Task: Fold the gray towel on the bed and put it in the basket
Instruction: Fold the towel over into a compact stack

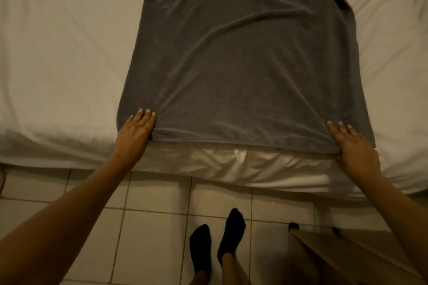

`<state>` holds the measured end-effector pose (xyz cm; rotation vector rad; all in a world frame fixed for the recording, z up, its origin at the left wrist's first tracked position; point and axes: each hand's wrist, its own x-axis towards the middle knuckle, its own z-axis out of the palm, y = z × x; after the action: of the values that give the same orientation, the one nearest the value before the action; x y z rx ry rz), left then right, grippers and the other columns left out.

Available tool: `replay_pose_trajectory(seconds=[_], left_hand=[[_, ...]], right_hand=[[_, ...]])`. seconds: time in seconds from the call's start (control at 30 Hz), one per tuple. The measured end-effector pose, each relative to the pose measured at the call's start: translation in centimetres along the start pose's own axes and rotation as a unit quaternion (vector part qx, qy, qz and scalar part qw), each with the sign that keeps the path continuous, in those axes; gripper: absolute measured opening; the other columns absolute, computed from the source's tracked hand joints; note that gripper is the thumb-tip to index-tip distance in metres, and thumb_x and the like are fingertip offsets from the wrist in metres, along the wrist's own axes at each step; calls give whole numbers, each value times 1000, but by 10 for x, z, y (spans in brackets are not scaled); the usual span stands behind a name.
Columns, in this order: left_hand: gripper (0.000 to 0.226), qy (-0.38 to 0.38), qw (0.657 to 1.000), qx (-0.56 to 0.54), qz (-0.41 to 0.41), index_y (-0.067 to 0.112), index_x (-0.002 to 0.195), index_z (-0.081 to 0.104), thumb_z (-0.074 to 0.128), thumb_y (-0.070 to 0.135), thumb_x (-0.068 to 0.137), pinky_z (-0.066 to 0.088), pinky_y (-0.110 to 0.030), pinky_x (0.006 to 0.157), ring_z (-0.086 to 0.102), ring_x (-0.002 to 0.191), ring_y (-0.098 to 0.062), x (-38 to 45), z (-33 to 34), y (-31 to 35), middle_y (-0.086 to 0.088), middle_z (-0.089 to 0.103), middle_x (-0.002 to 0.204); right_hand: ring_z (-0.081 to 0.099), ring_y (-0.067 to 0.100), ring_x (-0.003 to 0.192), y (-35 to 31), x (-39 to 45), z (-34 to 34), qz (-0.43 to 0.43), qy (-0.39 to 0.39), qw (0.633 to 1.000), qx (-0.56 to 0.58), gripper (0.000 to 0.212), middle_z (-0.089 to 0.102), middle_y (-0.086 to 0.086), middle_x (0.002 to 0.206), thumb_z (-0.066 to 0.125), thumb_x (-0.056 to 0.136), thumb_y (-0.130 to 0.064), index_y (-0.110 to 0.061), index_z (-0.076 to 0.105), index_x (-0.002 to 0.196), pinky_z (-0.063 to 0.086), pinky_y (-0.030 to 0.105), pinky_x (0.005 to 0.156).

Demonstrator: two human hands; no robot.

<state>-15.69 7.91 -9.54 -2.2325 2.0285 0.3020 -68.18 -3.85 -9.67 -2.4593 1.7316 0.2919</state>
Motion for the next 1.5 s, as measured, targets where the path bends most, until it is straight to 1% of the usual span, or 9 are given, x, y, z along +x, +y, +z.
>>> replay_pose_trajectory(seconds=[0.33,0.5,0.77,0.87,0.93,1.0,1.1,1.27,1.5], left_hand=[[73,-32,999,41,15,-3,129,51,78,-10,62,40,-52,100,52,120,-42,-87,-9,-5,-24,55,130],[65,-45,999,29,-9,0,135,45,68,-8,74,32,-47,108,45,129,-39,-131,-33,-3,-21,49,137],[67,-91,995,31,-26,3,134,47,65,-12,71,27,-46,111,48,128,-32,-184,-53,-2,-17,53,135],[78,-83,995,50,-27,0,134,46,70,-15,61,-3,-36,117,52,123,-33,-162,-64,-3,-19,55,133],[82,-78,995,61,-29,-1,135,43,73,-13,60,-18,-32,113,51,124,-35,-139,-73,-4,-21,53,135],[80,-70,995,57,-51,1,142,33,67,-8,69,-27,-32,109,41,133,-32,-112,-88,-1,-20,42,144],[74,-39,995,29,-86,8,148,11,53,6,88,-36,-30,101,17,145,-24,-67,-101,7,-13,18,156],[68,-32,992,33,-121,12,150,6,45,18,95,-4,-49,116,8,147,-19,17,-124,24,-8,10,158],[55,-3,984,33,-173,9,146,24,41,13,94,4,-56,115,23,143,-28,134,-130,-8,-12,29,153]], right_hand=[[44,37,127,-20,-72,-13,10,-83,996,-35,92,45,20,140,68,63,7,-15,31,145,44,49,97],[42,35,130,-38,-118,-42,15,-98,995,-27,83,43,17,143,65,73,3,-16,30,146,42,47,99],[32,26,137,-47,-172,-63,8,-159,987,-30,84,31,8,152,50,79,3,-24,13,148,35,38,107],[28,31,139,-49,-156,-79,-7,-155,986,-60,86,28,14,152,58,76,1,-23,16,148,35,43,106],[34,39,134,-47,-136,-87,-25,-135,987,-80,92,33,23,147,77,57,-1,-21,42,140,41,54,96],[35,41,132,-45,-111,-95,-35,-125,987,-95,91,33,25,146,84,46,-2,-23,56,130,39,59,94],[19,40,140,-46,-66,-105,-16,-97,993,-61,85,18,24,152,82,58,-11,-25,49,135,25,59,105],[6,37,143,-41,20,-128,37,-66,997,1,77,7,23,155,73,70,-11,-27,42,139,14,56,111],[5,39,142,-3,140,-150,81,7,997,6,59,12,26,153,62,81,-14,-23,46,137,7,58,111]])
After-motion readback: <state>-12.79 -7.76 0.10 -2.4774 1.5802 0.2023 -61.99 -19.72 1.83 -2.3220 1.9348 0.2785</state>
